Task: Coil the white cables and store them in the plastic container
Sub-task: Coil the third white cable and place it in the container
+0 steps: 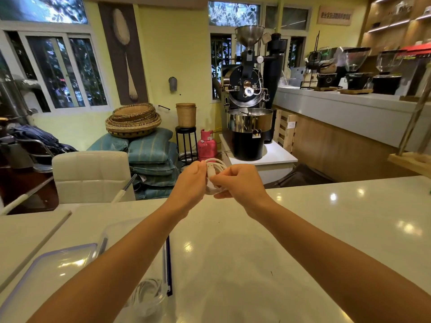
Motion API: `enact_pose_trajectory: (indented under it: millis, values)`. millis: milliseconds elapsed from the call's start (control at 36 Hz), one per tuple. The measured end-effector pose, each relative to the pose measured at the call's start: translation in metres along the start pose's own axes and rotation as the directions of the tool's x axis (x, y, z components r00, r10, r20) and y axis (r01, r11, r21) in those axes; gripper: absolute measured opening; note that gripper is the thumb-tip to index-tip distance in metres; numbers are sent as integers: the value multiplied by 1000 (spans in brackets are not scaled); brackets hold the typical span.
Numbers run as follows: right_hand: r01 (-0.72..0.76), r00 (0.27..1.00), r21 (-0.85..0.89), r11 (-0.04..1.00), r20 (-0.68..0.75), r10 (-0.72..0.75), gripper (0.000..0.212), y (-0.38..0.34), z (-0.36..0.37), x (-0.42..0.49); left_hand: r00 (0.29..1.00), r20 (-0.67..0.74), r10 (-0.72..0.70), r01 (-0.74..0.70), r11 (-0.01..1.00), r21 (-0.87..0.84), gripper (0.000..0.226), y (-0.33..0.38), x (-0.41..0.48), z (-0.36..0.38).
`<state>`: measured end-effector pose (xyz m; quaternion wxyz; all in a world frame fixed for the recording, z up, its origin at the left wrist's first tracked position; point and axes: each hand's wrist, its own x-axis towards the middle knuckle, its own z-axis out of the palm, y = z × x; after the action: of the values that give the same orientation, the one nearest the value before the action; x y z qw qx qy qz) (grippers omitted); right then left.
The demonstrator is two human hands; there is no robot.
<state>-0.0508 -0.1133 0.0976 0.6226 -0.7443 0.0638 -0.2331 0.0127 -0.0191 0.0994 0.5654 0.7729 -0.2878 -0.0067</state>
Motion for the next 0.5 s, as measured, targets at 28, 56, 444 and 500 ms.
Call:
enact_pose_trajectory:
  millis: [28, 56, 444, 500]
  values:
    - [-8, 1000, -12, 1000, 4, 8, 15, 0, 0, 1, 1000, -9, 3, -3, 1000, 31, 37, -1, 1, 0]
    - [-15, 1000, -25, 1000, 7, 15, 16, -1, 1, 1, 1000, -15, -5, 6, 999, 50, 36, -2, 1, -1]
    - [-63, 998, -183, 981, 14, 66, 6, 2, 5, 11, 987, 132, -97, 94, 995, 25, 29, -6, -2, -4]
    - [-60, 998, -233, 971, -2, 61, 8, 4, 6, 12, 987, 130, -98, 87, 992, 87, 26, -7, -2, -5]
